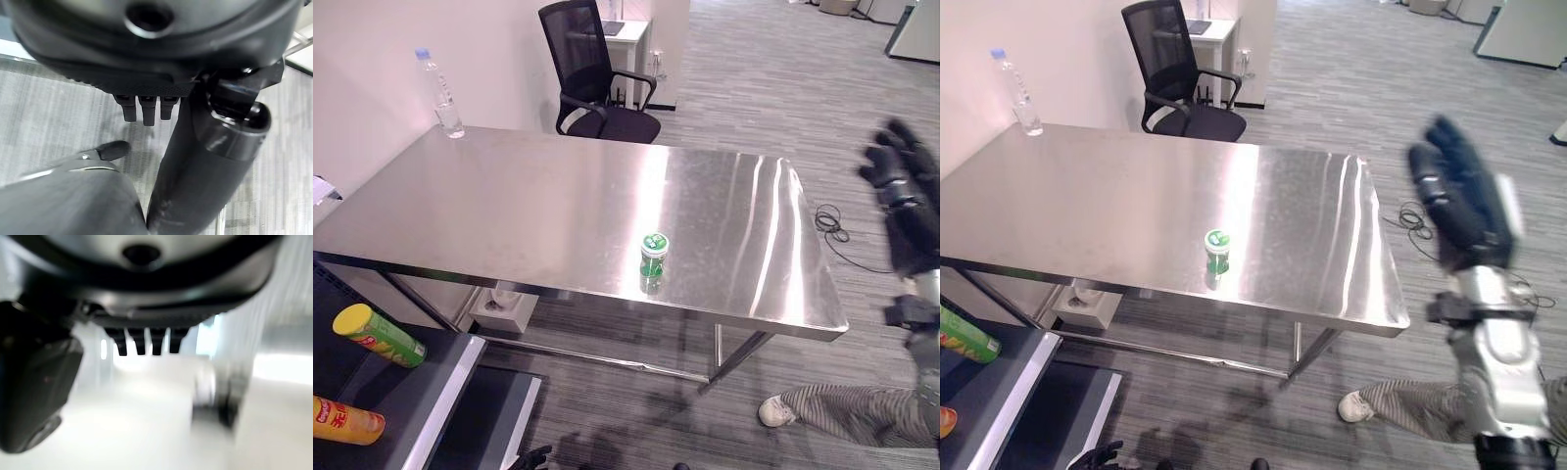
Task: Put the goods on the table back onto the shelves and tidy them up.
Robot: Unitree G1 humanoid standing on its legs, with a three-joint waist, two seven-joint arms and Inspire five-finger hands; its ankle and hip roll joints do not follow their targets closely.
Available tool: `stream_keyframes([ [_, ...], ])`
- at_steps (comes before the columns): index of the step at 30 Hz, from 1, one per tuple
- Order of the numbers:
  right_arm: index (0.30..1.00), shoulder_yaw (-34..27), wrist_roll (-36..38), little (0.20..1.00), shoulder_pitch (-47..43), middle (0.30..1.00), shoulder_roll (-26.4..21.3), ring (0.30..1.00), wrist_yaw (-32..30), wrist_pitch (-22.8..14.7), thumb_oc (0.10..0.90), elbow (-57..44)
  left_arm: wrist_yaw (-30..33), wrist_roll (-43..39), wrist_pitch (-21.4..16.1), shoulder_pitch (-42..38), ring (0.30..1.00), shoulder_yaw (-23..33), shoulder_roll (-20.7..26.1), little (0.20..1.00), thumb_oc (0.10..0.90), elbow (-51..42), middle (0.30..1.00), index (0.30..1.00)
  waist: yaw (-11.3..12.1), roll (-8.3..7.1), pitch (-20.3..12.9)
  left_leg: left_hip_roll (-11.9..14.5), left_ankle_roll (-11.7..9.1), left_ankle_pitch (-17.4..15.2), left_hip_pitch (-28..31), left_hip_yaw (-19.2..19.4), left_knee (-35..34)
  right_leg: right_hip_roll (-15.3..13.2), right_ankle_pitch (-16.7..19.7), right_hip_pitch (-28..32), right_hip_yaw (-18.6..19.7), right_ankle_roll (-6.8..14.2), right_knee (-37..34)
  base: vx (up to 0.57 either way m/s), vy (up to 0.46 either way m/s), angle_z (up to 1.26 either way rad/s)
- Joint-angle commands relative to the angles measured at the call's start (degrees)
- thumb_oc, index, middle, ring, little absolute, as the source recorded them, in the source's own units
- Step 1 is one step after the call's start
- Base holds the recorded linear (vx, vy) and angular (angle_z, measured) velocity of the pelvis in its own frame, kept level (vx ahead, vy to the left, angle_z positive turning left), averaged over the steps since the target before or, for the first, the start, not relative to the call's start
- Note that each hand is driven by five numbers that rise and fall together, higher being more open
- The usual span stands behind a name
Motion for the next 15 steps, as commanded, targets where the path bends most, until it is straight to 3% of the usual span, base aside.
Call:
stream_keyframes([
  [1,0.9,-1.14,-2.93,0.9,-6.17,0.9,-2.95,0.9,2.7,-0.58,0.8,-0.23,-0.22,1.02,-1.48,-1.3,0.9,0.51,2.73,0.9,0.8,2.03,0.9,0.9,4.1,-1.33,-1.66,0.88,-2.61,-6.08,1.31,-0.79,1.78,-3.18,-3.61,0.93,-1.99,5.08,0.74,-0.01,0.0,0.1],
  [6,0.9,-1.11,-2.93,0.9,-6.2,0.9,-2.95,0.9,2.7,-0.59,0.8,-0.21,-0.22,1.02,-1.48,-1.3,0.9,0.52,2.73,0.9,0.8,2.02,0.9,0.9,4.08,-1.33,-1.66,0.88,-2.61,-6.08,1.31,-0.8,1.78,-3.18,-3.62,0.93,-2.0,5.08,0.74,0.0,0.0,0.16],
  [8,0.9,3.85,-8.17,0.9,-7.61,0.9,-3.23,0.9,3.36,0.45,0.8,0.9,-0.07,1.1,-1.4,-1.13,0.9,0.68,2.68,0.9,0.8,2.23,0.9,0.9,4.88,-1.34,-1.62,0.76,-2.58,-5.9,1.07,-1.05,1.8,-3.35,-3.52,0.86,-2.24,5.02,0.79,0.0,0.011,-0.04],
  [9,0.9,6.44,-17.67,0.9,-7.96,0.9,-3.53,0.9,1.42,0.66,0.8,5.27,0.41,1.18,-1.59,-0.61,0.9,1.3,2.65,0.9,0.8,1.93,0.9,0.9,5.56,-1.14,-1.41,0.3,-2.48,-5.46,0.3,-2.02,1.66,-3.84,-3.44,0.7,-3.14,5.01,1.03,0.01,0.017,-0.07],
  [15,0.9,5.19,-24.14,0.9,-6.38,0.9,-2.89,0.9,-0.85,0.52,0.8,6.69,0.77,1.69,-1.43,-0.05,0.9,2.14,2.87,0.9,0.8,2.45,0.9,0.9,6.06,-1.28,-1.14,-0.33,-2.42,-5.13,-0.65,-3.22,1.6,-4.46,-3.64,0.39,-4.31,5.07,1.71,0.01,0.001,0.23],
])
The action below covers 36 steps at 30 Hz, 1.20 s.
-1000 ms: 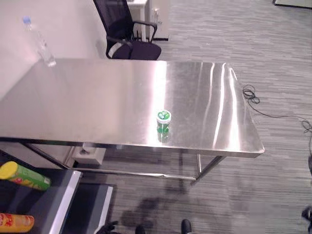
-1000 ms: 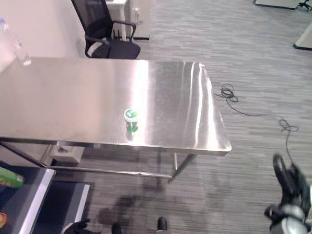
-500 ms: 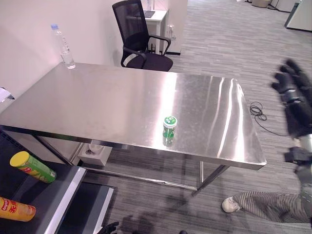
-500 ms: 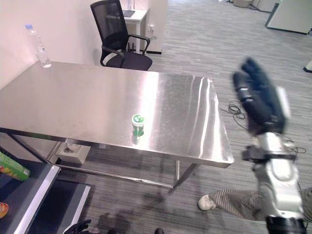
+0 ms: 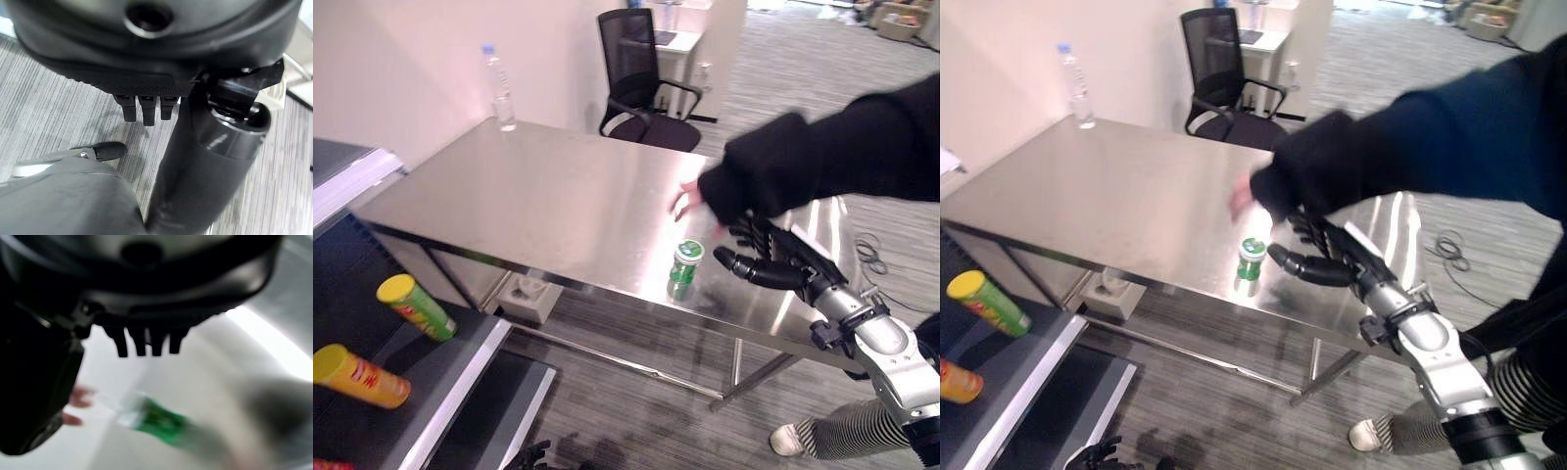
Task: Put the goods on the table back onto the shelves and tidy them up.
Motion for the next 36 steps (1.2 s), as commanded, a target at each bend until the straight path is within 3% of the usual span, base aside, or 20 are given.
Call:
stream_keyframes([
  [1,0.9,-4.43,-3.67,0.9,-5.0,0.9,-2.74,0.9,-4.42,-4.83,0.8,-4.97,0.73,1.91,-0.73,-0.46,0.9,-1.08,3.36,0.9,0.8,2.84,0.9,0.9,1.69,-0.73,-0.87,0.69,-2.29,-5.56,1.32,0.06,1.6,-3.63,-3.13,0.28,-0.5,4.63,1.82,0.0,0.0,0.2],
  [20,0.9,-4.01,-5.22,0.9,-2.91,0.9,0.03,0.9,-4.3,-3.9,0.8,-2.44,0.96,1.87,-0.43,-0.04,0.9,-0.68,3.82,0.9,0.8,2.19,0.9,0.9,2.99,-1.65,-0.57,-0.06,-2.07,-5.62,0.52,-1.84,1.67,-4.56,-3.33,0.67,-2.79,4.81,2.23,0.01,0.0,0.08],
  [36,0.9,-20.52,-9.68,0.9,0.56,0.9,7.11,0.9,-14.57,-8.29,0.8,-17.09,2.62,4.05,-0.55,-0.83,0.9,0.45,2.99,0.9,0.8,1.67,0.9,0.9,1.33,-0.99,-1.37,0.07,-1.66,-6.54,1.58,-1.14,1.71,-4.25,-3.63,1.14,-2.33,4.73,2.07,0.0,0.0,0.0],
])
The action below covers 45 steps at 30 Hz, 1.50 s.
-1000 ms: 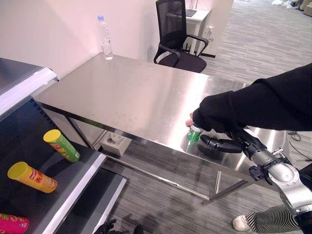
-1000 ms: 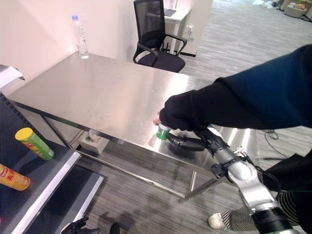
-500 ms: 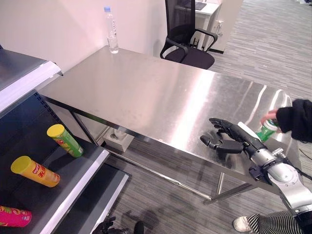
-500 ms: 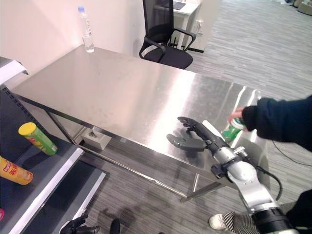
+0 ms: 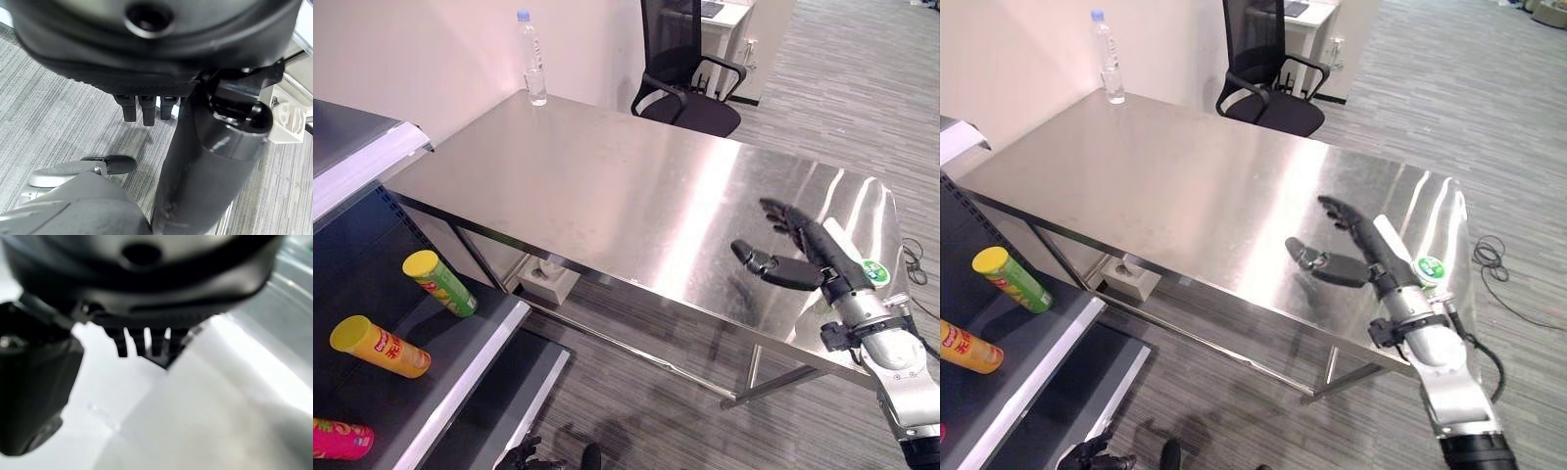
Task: Put the goods on the table back onto the shelves and tidy them up.
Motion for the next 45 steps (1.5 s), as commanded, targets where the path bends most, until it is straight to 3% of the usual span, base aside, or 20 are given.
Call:
stream_keyframes([
  [1,0.9,-7.73,0.61,0.9,-3.78,0.9,-0.7,0.9,-6.39,-6.7,0.8,-5.96,1.1,2.72,-0.63,-0.54,0.9,-1.87,2.44,0.9,0.8,2.46,0.9,0.9,1.34,-0.44,-3.53,1.32,-1.73,-6.82,1.97,1.78,1.51,-3.23,-2.74,-0.15,1.12,5.04,2.03,0.03,0.001,0.01],
  [9,0.9,-8.9,0.33,0.9,-3.7,0.9,-0.61,0.9,-7.24,-6.92,0.8,-6.35,1.18,2.83,-0.65,-0.54,0.9,-1.86,2.45,0.9,0.8,2.82,0.9,0.9,1.32,-0.5,-3.61,1.35,-1.71,-6.93,2.17,1.83,1.49,-3.18,-2.74,-0.1,1.25,5.03,2.03,0.0,0.0,0.0],
  [12,0.9,-14.09,-1.89,0.9,-3.55,0.9,-1.56,0.9,-11.45,-7.69,0.8,-6.53,1.59,3.43,-0.62,-0.76,0.9,-1.49,2.43,0.9,0.8,3.39,0.9,0.9,0.66,-0.64,-4.04,1.46,-1.68,-7.25,2.45,2.03,1.5,-3.03,-2.86,0.03,1.46,5.05,1.97,0.04,0.001,0.01],
  [13,0.9,-23.3,-2.86,0.9,0.37,0.9,-4.04,0.9,-15.34,-7.54,0.8,-6.21,1.8,2.64,-0.68,-0.6,0.9,-0.4,2.3,0.9,0.8,2.48,0.9,0.9,-0.97,-0.82,-3.81,1.75,-1.71,-7.41,2.36,2.46,1.58,-2.64,-2.74,-0.72,2.37,5.19,2.06,0.04,0.004,0.06],
  [18,0.9,-28.06,-1.31,0.9,6.44,0.9,-3.16,0.9,-15.45,-6.36,0.8,-1.98,1.29,2.73,-0.3,-0.36,0.9,-0.43,2.28,0.9,0.8,2.95,0.9,0.9,-2.73,-0.93,-3.37,2.08,-1.69,-7.66,2.14,3.58,1.59,-2.21,-2.38,-2.1,4.07,5.46,1.94,0.0,-0.006,-0.16],
  [26,0.9,-28.19,-1.32,0.9,9.08,0.9,-1.66,0.9,-14.33,-5.05,0.8,-0.25,1.0,2.96,-0.18,-1.0,0.9,-1.62,2.33,0.9,0.8,1.71,0.9,0.9,-4.17,-0.46,-3.45,2.47,-1.59,-8.01,2.63,4.85,1.57,-1.91,-2.22,-2.45,5.69,5.53,1.43,0.0,0.0,-0.26],
  [31,0.9,-24.92,-0.75,0.9,9.49,0.9,-0.6,0.9,-12.31,-3.5,0.8,2.18,0.88,2.4,-0.12,-1.75,0.9,-2.77,2.64,0.9,0.8,-0.11,0.9,0.9,-4.94,0.03,-3.44,2.67,-1.66,-8.05,3.32,5.48,1.45,-1.76,-2.11,-2.31,6.27,5.48,1.24,0.01,0.001,-0.11],
  [45,0.9,-14.1,-4.14,0.9,8.24,0.9,0.45,0.9,-7.8,-0.81,0.8,6.48,0.59,3.23,0.54,-1.09,0.9,-3.22,2.53,0.9,0.8,1.26,0.9,0.9,-3.77,0.13,-3.15,2.9,-1.69,-7.94,4.17,5.26,1.25,-1.57,-2.46,-1.39,5.76,5.06,1.02,0.0,-0.001,-0.01],
])
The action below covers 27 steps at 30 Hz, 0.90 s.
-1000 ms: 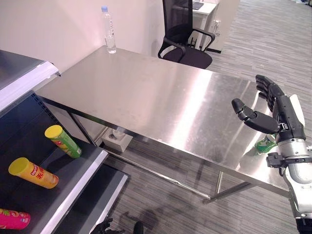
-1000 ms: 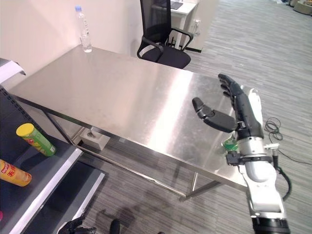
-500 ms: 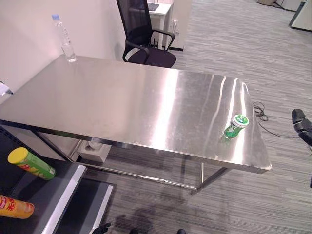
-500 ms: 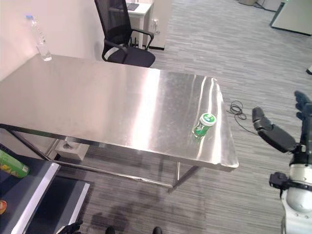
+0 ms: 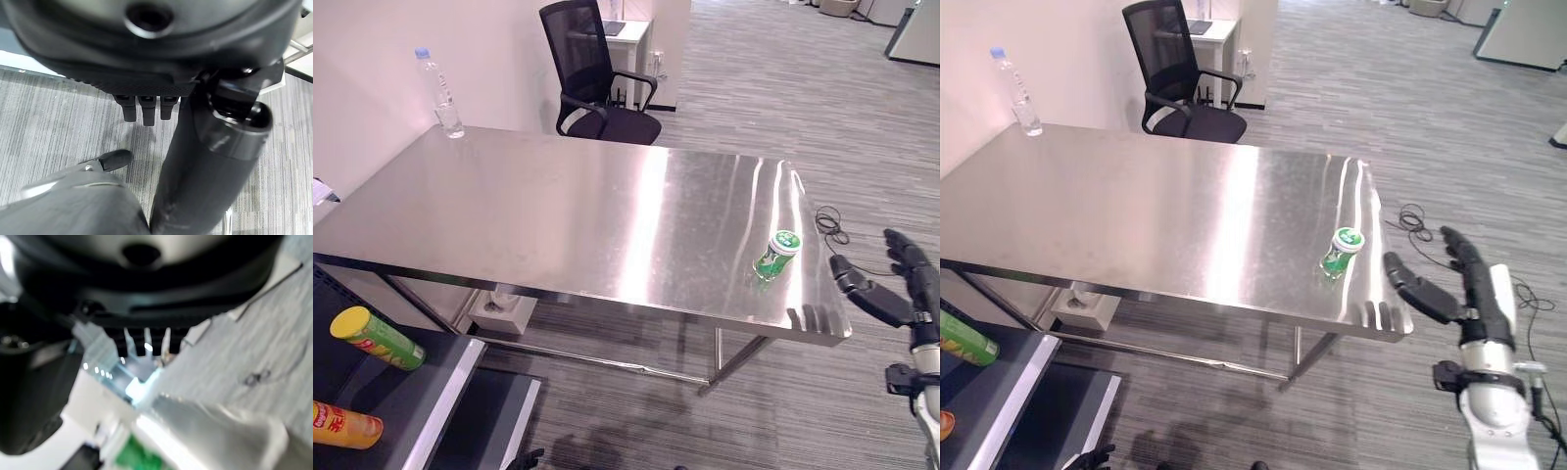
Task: Put the goods on the table back onto the shelves and tidy them up.
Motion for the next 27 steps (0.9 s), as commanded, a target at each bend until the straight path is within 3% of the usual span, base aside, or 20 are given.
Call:
stream_keyframes([
  [1,0.9,-4.91,-1.24,0.9,-6.73,0.9,-3.42,0.9,-1.04,-2.69,0.8,-0.73,-0.1,1.15,-0.79,-3.26,0.9,-0.44,2.57,0.9,0.8,2.23,0.9,0.9,2.88,-0.07,-0.12,1.35,-2.03,-7.11,2.46,-1.16,1.48,-2.7,-3.43,0.7,-1.52,5.94,1.05,0.0,0.0,0.0],
  [19,0.9,-2.6,-4.59,0.9,-8.94,0.9,-6.89,0.9,-3.16,-1.24,0.8,4.93,-0.12,0.95,-0.36,-2.44,0.9,-0.96,2.82,0.9,0.8,2.56,0.9,0.9,3.98,-1.17,1.56,1.68,-2.36,-6.21,0.53,-2.34,1.37,-2.23,-3.41,-0.74,-2.19,5.81,0.89,0.0,-0.004,0.02],
  [27,0.9,0.32,-4.45,0.9,-14.55,0.9,-7.86,0.9,-6.13,-1.5,0.8,7.2,0.3,0.16,-0.23,-2.72,0.9,-2.07,3.36,0.9,0.8,2.0,0.9,0.9,5.13,-1.53,2.7,1.71,-2.22,-6.16,-1.12,-3.25,2.03,-2.07,-3.1,-2.09,-1.94,5.71,0.8,0.0,0.0,0.0],
])
